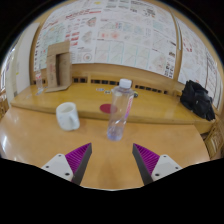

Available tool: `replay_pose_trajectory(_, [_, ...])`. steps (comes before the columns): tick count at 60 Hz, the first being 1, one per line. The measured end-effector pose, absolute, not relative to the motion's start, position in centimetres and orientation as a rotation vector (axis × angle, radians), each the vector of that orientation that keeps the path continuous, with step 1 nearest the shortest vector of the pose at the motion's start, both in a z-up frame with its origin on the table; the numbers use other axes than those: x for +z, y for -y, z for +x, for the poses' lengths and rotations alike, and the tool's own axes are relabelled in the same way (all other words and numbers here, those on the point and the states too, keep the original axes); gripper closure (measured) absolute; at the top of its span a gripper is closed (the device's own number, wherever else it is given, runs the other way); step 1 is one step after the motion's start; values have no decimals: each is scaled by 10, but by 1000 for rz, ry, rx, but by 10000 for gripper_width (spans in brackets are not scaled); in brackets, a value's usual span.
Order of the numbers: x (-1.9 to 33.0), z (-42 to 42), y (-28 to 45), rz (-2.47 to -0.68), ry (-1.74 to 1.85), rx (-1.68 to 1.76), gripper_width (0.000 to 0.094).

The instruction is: Pour water

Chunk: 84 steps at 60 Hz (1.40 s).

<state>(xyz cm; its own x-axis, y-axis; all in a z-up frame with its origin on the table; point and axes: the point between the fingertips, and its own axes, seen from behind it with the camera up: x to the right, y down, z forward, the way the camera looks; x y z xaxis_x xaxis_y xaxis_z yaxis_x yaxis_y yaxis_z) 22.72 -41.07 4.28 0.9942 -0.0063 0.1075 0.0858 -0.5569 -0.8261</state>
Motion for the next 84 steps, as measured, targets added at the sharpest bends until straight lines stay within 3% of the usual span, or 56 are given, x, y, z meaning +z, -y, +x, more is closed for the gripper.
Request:
replay_pose_trajectory(18, [42, 247, 255, -1972, 55, -71, 121])
replay_pose_trajectory(23, [36, 243, 236, -1948, 42, -78, 234])
replay_pose_trajectory(26, [36, 251, 231, -1929, 20, -117, 396])
replay_pose_trajectory(40, [42, 264, 235, -1911, -45, -178, 621])
replay_pose_trajectory(51, [88, 307, 253, -1860, 8, -478, 621])
replay_pose_trajectory(61, [182, 333, 259, -1693, 230, -952, 621])
replay_pose_trajectory(71, [253, 288, 231, -1428, 644, -1374, 621])
replay_pose_trajectory(77, [261, 233, 210, -1235, 929, -1522, 621])
replay_pose_trajectory(84, [240, 174, 192, -1022, 1225, -1615, 618])
